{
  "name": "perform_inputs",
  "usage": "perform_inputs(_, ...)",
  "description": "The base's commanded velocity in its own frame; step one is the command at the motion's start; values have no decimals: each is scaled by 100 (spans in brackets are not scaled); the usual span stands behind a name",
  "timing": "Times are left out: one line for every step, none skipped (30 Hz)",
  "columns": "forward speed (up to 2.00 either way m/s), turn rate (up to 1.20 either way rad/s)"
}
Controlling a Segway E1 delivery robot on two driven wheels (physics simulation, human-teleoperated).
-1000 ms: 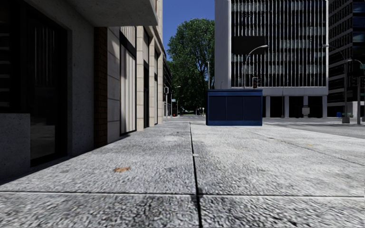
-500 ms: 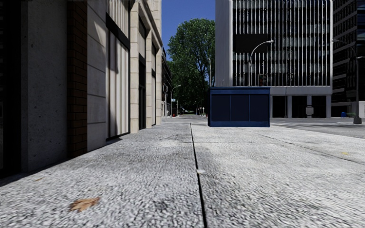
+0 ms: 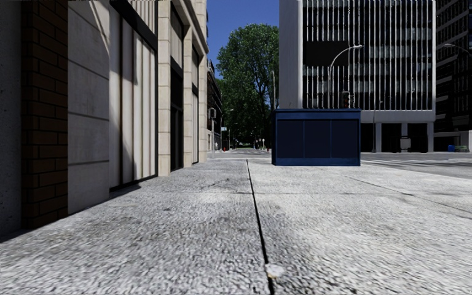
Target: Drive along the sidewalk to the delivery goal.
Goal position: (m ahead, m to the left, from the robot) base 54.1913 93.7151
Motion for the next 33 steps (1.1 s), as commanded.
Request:
perform_inputs(200,0)
perform_inputs(200,0)
perform_inputs(200,0)
perform_inputs(200,0)
perform_inputs(200,0)
perform_inputs(200,0)
perform_inputs(200,0)
perform_inputs(200,0)
perform_inputs(200,0)
perform_inputs(200,0)
perform_inputs(200,0)
perform_inputs(200,0)
perform_inputs(200,0)
perform_inputs(200,0)
perform_inputs(200,0)
perform_inputs(200,0)
perform_inputs(200,0)
perform_inputs(200,0)
perform_inputs(200,0)
perform_inputs(200,0)
perform_inputs(200,0)
perform_inputs(200,0)
perform_inputs(200,0)
perform_inputs(200,0)
perform_inputs(200,0)
perform_inputs(200,0)
perform_inputs(200,0)
perform_inputs(200,0)
perform_inputs(200,0)
perform_inputs(200,0)
perform_inputs(200,0)
perform_inputs(200,0)
perform_inputs(200,0)
